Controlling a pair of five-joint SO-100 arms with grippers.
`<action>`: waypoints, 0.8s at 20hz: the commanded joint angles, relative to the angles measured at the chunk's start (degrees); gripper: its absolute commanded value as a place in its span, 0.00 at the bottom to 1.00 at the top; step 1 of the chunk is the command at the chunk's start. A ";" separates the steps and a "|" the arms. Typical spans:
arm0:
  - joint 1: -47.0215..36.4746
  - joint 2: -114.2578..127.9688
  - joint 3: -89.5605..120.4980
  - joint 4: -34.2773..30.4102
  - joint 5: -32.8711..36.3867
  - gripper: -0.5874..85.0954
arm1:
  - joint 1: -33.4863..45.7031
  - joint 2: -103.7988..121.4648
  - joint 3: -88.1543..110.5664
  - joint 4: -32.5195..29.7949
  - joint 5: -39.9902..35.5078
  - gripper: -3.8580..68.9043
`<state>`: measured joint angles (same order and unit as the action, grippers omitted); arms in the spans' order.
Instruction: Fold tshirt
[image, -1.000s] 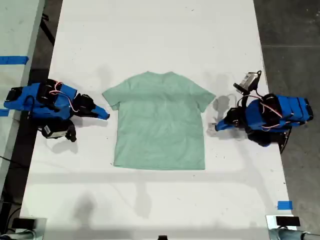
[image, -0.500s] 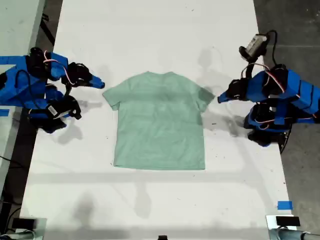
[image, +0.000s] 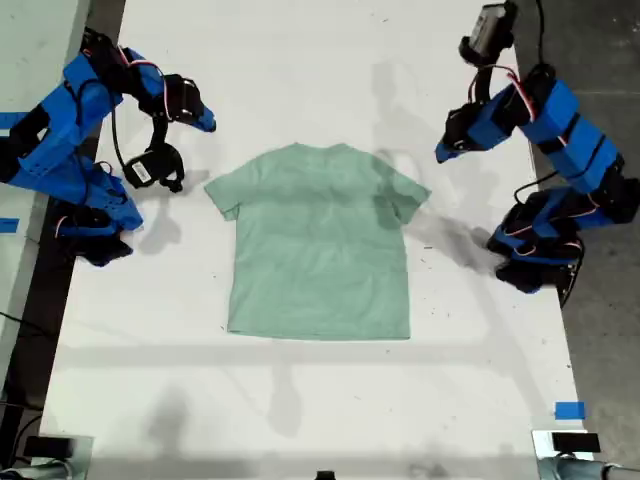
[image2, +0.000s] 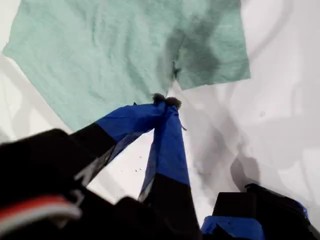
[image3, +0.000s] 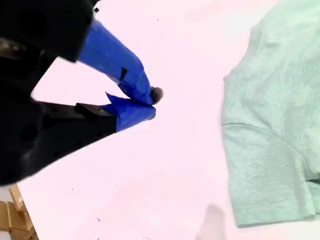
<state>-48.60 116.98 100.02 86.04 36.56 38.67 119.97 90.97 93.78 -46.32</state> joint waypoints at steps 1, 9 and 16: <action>-0.62 0.35 -1.23 0.35 0.70 0.01 | 2.46 -1.93 -4.66 0.26 -2.99 0.04; 0.26 2.81 7.03 -2.20 0.18 0.04 | 5.80 -2.99 8.26 -9.23 -12.57 0.50; 2.11 2.99 7.12 -2.64 -1.14 0.04 | 13.01 -4.31 30.41 -30.32 -20.21 0.50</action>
<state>-47.90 117.16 107.58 84.29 36.47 49.04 115.84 119.27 69.43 -64.34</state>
